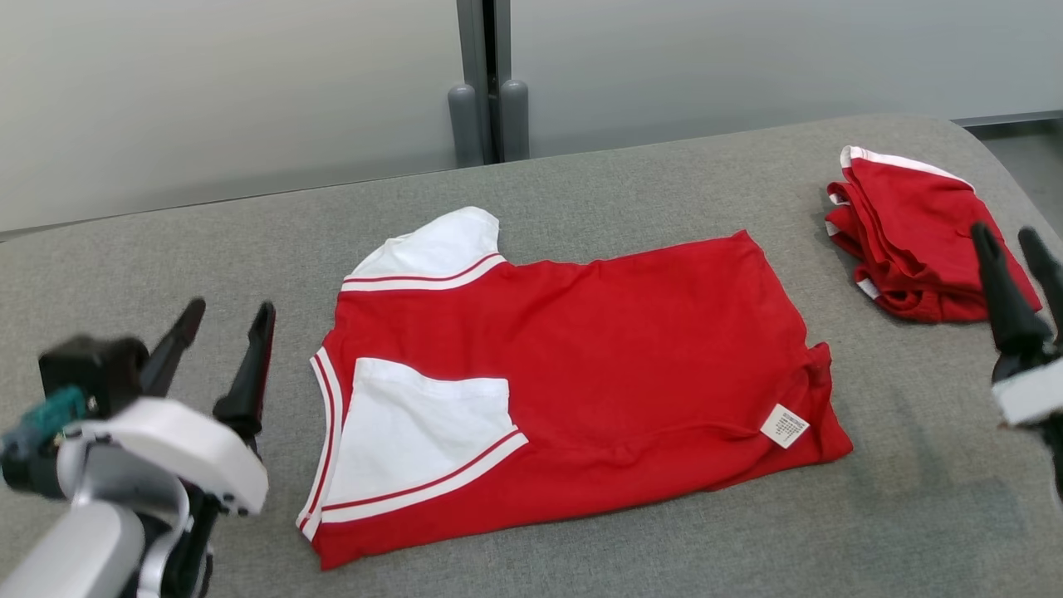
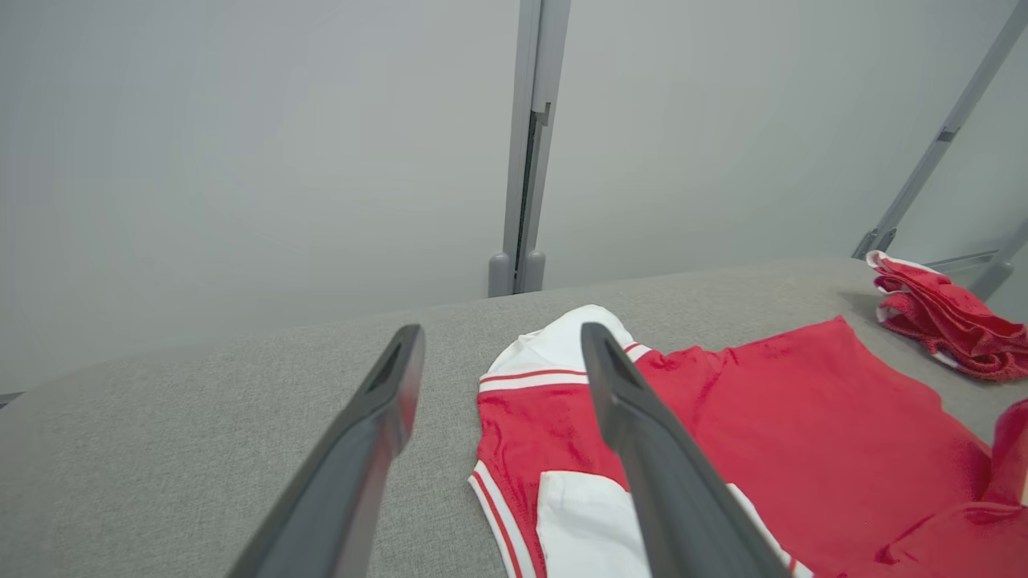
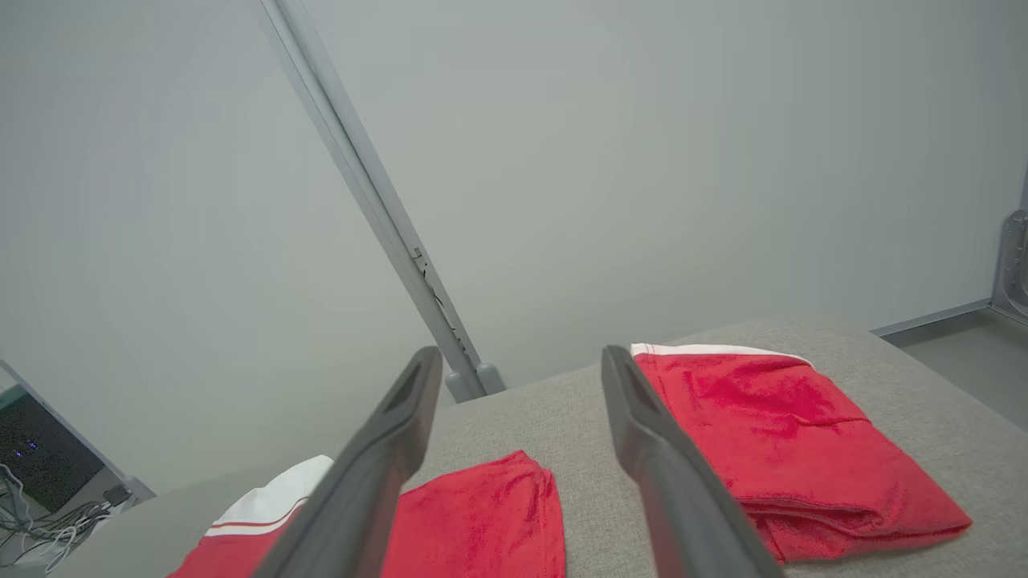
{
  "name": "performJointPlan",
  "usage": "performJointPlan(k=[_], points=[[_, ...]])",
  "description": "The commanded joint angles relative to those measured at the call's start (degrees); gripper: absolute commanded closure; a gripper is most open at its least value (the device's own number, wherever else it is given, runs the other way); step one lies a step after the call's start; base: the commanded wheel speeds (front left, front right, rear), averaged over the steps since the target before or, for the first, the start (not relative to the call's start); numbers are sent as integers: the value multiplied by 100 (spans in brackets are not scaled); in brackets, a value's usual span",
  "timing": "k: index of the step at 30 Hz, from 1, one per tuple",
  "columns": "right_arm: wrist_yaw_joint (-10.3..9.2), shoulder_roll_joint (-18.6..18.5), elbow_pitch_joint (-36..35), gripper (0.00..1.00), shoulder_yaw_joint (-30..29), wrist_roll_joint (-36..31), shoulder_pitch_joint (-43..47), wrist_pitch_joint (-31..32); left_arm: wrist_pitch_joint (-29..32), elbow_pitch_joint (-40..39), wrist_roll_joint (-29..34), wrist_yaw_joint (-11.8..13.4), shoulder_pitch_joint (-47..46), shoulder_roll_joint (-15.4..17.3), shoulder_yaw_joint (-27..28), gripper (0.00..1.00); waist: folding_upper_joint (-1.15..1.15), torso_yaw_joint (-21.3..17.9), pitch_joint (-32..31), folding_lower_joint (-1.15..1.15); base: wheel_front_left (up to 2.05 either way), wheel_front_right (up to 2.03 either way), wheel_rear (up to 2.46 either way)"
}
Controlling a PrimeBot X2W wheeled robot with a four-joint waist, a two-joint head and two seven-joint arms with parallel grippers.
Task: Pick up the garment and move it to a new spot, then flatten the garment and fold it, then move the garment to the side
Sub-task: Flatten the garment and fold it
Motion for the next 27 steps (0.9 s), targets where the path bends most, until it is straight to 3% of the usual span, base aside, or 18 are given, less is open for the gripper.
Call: performJointPlan(k=[1, 5, 7, 8, 12, 18, 27], points=[[0, 304, -146, 0, -418, -288, 530, -12, -300, -58, 103, 144, 256, -76, 50, 0, 0, 5, -13, 0, 0, 0, 0], [0, 788, -503, 0, -1418, -1180, 1468, -13, -1140, -108, 231, 447, 799, -362, 207, 0, 0, 10, -13, 0, 0, 0, 0], [0, 893, -541, 0, -1573, -1373, 1692, -15, -1314, -91, 276, 536, 895, -420, 267, 0, 0, 10, -12, 0, 0, 0, 0], [0, 1103, -603, 0, -1756, -1669, 2037, -14, -1521, -104, 232, 633, 1129, -611, 335, 0, 0, 16, -8, 0, 0, 0, 0], [0, 1296, -657, 0, -1828, -1929, 2320, 64, -1663, -160, 284, 678, 1352, -762, 429, 0, 0, 36, 20, 0, 0, 0, 0], [0, 1420, -536, 0, -1799, -2361, 2332, 642, -1678, -120, 367, 647, 1482, -857, 393, 0, 0, 70, 15, 0, 0, 0, 0], [0, 1771, 95, 0, -1640, -2991, 1821, 1976, -840, 314, 32, 612, 1535, -881, 106, 0, 0, 83, 110, 0, 0, 0, 0]])
